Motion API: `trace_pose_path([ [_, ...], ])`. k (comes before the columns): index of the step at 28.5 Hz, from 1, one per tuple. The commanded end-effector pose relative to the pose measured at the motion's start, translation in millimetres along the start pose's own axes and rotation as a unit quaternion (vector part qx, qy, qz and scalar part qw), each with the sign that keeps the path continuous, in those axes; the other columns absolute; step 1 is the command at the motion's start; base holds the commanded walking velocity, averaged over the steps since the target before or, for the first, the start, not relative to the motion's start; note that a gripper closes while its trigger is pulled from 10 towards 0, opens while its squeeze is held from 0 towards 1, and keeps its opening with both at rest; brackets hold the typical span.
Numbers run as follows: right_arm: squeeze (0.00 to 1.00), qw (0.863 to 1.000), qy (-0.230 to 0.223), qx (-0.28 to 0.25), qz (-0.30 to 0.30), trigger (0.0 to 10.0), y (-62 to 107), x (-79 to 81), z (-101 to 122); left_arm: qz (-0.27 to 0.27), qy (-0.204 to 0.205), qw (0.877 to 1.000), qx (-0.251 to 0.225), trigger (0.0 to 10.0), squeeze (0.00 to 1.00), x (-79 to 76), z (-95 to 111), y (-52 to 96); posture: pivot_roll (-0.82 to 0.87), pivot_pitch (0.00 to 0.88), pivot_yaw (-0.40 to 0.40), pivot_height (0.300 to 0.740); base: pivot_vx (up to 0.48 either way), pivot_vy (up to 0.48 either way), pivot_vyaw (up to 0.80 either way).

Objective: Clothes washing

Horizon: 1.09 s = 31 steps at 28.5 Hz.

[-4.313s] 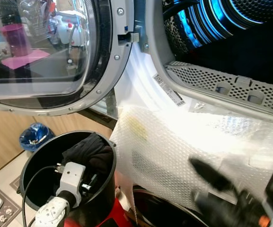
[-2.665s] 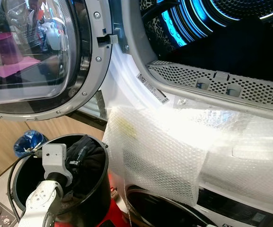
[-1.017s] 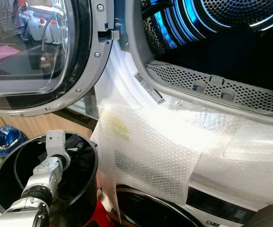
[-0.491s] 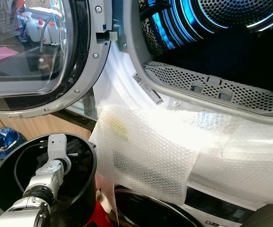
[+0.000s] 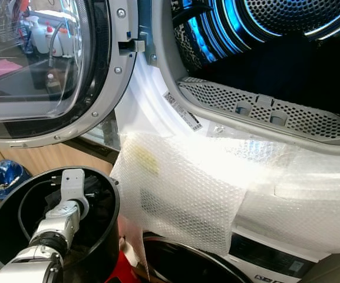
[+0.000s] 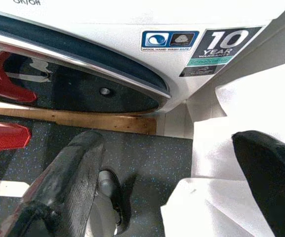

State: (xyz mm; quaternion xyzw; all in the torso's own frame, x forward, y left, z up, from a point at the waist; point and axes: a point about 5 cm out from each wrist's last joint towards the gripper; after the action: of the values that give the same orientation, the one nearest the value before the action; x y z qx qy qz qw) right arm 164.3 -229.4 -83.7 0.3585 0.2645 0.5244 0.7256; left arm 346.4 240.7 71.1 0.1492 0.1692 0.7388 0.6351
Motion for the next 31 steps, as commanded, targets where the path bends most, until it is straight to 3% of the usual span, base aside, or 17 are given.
trace_pose_path([
  [1, 0.0, 1.0, -0.005, 0.001, -0.005, 10.0, 0.5, -2.3, -1.6, 0.001, -0.016, 0.999, 0.029, 0.0, 0.0, 2.8, -9.9, 0.9, -0.17, 0.007, -0.051, 0.74, 0.0, 0.0, 0.0],
  [11, 0.0, 1.0, -0.007, 0.003, -0.004, 10.0, 0.9, -1.3, -3.6, -0.004, -0.021, 0.999, 0.028, 0.0, 0.0, 0.0, -10.4, 0.7, -0.17, 0.023, -0.054, 0.74, 0.0, 0.0, 0.0],
  [31, 0.0, 1.0, 0.0, 0.004, 0.013, 10.0, -0.4, 4.5, -0.2, 0.047, 0.03, 0.998, -0.026, 0.0, 0.0, 0.2, -4.2, 2.2, -0.15, 0.034, -0.073, 0.74, 0.0, 0.0, 0.0],
])
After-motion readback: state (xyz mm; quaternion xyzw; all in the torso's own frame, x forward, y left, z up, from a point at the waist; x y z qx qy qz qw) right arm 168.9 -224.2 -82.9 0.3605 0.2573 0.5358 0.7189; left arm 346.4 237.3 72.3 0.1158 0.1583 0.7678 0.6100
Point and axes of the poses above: a point about 5 cm out from each wrist's last joint towards the gripper, its own y axis pointing back from the gripper into the wrist, its own z axis along the axis of the wrist's last joint, x = y × z, and after that the axes turned 1 degree about -y, right-handed
